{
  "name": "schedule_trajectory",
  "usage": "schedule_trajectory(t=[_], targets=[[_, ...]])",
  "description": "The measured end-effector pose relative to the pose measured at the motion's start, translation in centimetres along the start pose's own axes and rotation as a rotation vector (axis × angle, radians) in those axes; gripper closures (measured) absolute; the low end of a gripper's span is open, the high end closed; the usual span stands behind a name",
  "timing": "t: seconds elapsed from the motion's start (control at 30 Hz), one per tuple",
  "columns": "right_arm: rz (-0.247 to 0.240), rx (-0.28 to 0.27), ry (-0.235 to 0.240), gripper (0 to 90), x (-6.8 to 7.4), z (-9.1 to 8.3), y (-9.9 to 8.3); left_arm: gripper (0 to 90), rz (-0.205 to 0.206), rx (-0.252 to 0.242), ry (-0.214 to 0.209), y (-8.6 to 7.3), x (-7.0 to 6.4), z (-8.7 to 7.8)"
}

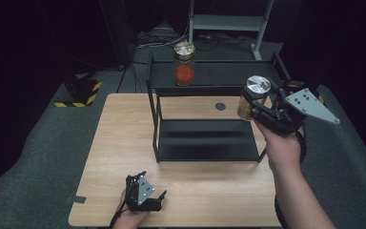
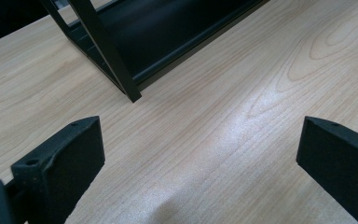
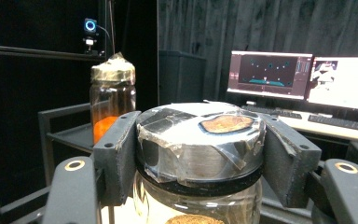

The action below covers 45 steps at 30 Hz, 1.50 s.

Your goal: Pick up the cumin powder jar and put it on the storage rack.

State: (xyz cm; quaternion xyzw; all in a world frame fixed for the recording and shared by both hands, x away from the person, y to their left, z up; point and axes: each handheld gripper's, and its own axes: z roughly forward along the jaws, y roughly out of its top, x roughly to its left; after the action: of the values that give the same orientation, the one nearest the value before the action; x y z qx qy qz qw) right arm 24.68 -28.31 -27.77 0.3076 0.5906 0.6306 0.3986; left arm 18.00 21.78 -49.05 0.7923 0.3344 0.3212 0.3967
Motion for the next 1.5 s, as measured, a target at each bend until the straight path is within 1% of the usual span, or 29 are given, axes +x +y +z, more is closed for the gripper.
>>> schedule_trajectory(t=[0.2,0.27,0.43,0.67,0.7,0.93,1.03,1.07,1.13,1.27,1.3,1.33,1.43,1.5], targets=[[-0.018,-0.006,-0.015,34.1,-0.1,0.9,1.3,1.1,-0.002,0.0,-0.002,0.0,0.0,0.0],[-0.018,-0.006,-0.018,34.1,-0.1,1.1,1.4,1.1,-0.001,-0.001,-0.002,0.0,0.0,0.0],[-0.009,-0.005,-0.034,34.1,-0.1,2.3,2.1,1.1,-0.003,-0.003,-0.004,-0.1,0.1,0.0],[-0.016,0.0,-0.053,34.2,0.1,4.1,2.7,1.1,-0.006,-0.011,-0.005,-0.2,0.1,-0.1],[-0.016,0.0,-0.053,34.2,0.1,4.1,2.7,1.1,-0.006,-0.011,-0.005,-0.2,0.1,-0.1],[-0.018,0.017,-0.077,34.1,0.4,6.1,2.8,1.1,-0.009,-0.018,-0.007,-0.3,0.2,-0.1],[-0.019,0.016,-0.077,34.1,0.3,6.6,2.7,1.1,-0.01,-0.019,-0.008,-0.3,0.2,-0.1],[-0.027,0.014,-0.075,34.1,0.1,7.1,2.5,1.1,-0.011,-0.021,-0.007,-0.4,0.2,-0.2],[-0.027,0.014,-0.082,34.1,0.1,7.5,2.5,1.1,-0.013,-0.024,-0.008,-0.4,0.2,-0.2],[-0.018,0.015,-0.095,34.1,-0.1,8.4,2.3,1.1,-0.018,-0.029,-0.011,-0.5,0.3,-0.3],[-0.018,0.015,-0.095,34.1,-0.1,8.4,2.3,1.1,-0.018,-0.029,-0.011,-0.5,0.3,-0.3],[-0.011,0.021,-0.105,34.1,-0.1,9.0,2.1,1.1,-0.022,-0.03,-0.013,-0.6,0.4,-0.3],[-0.003,0.02,-0.111,34.1,-0.2,9.4,2.0,1.1,-0.028,-0.032,-0.014,-0.6,0.4,-0.3],[0.006,0.02,-0.12,34.2,-0.4,10.0,1.9,1.1,-0.029,-0.034,-0.014,-0.6,0.4,-0.3]])
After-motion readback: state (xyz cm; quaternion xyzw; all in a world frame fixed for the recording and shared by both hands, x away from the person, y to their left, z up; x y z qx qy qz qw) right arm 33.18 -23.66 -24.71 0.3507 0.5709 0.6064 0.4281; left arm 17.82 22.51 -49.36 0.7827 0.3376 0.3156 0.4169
